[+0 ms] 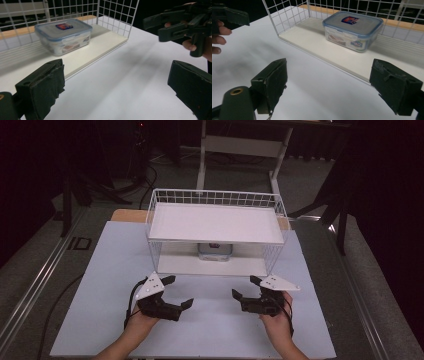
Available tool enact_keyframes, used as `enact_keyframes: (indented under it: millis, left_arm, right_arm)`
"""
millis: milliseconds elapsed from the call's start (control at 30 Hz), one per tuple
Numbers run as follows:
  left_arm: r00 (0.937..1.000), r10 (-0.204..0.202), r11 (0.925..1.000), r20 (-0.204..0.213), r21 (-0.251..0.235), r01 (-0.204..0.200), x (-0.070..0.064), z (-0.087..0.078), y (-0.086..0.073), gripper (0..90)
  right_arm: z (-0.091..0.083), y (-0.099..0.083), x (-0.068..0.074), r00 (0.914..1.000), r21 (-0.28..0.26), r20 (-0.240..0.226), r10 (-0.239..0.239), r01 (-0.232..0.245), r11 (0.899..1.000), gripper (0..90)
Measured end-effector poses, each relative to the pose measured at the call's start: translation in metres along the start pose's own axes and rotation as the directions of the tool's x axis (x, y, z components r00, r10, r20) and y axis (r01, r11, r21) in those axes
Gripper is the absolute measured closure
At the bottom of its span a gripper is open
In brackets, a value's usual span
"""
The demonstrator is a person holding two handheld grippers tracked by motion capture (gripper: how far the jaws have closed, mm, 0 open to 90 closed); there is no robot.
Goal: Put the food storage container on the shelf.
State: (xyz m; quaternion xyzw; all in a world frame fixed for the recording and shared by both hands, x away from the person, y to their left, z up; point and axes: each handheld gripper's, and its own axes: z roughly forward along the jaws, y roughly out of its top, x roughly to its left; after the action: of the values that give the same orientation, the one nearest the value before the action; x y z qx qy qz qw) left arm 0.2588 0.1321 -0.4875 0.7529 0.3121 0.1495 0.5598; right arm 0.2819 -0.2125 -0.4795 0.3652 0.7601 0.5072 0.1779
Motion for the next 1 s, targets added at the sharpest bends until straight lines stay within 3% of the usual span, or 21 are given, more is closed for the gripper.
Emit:
enact_keyframes:
  millis: [400, 500, 633, 900, 1000]
  left_arm:
    - [0.9995, 0.000, 0.9996, -0.033, 0.028, 0.001, 0.008, -0.027, -0.008, 2.0]
    - [0.9981, 0.045, 0.9982, -0.042, 0.042, -0.043, 0.011, -0.033, -0.011, 2.0]
    - [0.9989, 0.004, 0.9990, -0.047, 0.044, -0.002, 0.013, -0.035, -0.020, 2.0]
    - [0.9984, -0.020, 0.9989, -0.052, 0.042, 0.022, 0.013, -0.035, -0.026, 2.0]
    - [0.9977, -0.045, 0.9980, -0.052, 0.042, 0.047, 0.013, -0.033, -0.030, 2.0]
  right_arm:
    - [-0.026, -0.012, -0.011, 0.9999, 0.020, 0.010, -0.011, 0.011, 1.000, 15.2]
    - [-0.035, -0.015, -0.016, 0.9997, 0.019, 0.020, -0.013, 0.012, 1.000, 15.2]
    - [-0.043, -0.019, -0.020, 0.9997, 0.016, 0.021, 0.008, -0.008, 1.000, 15.1]
    - [-0.054, -0.029, -0.027, 0.9997, 0.019, 0.021, 0.013, -0.014, 1.000, 15.1]
    - [-0.052, -0.035, -0.030, 0.9995, 0.018, 0.012, -0.030, 0.030, 0.999, 15.2]
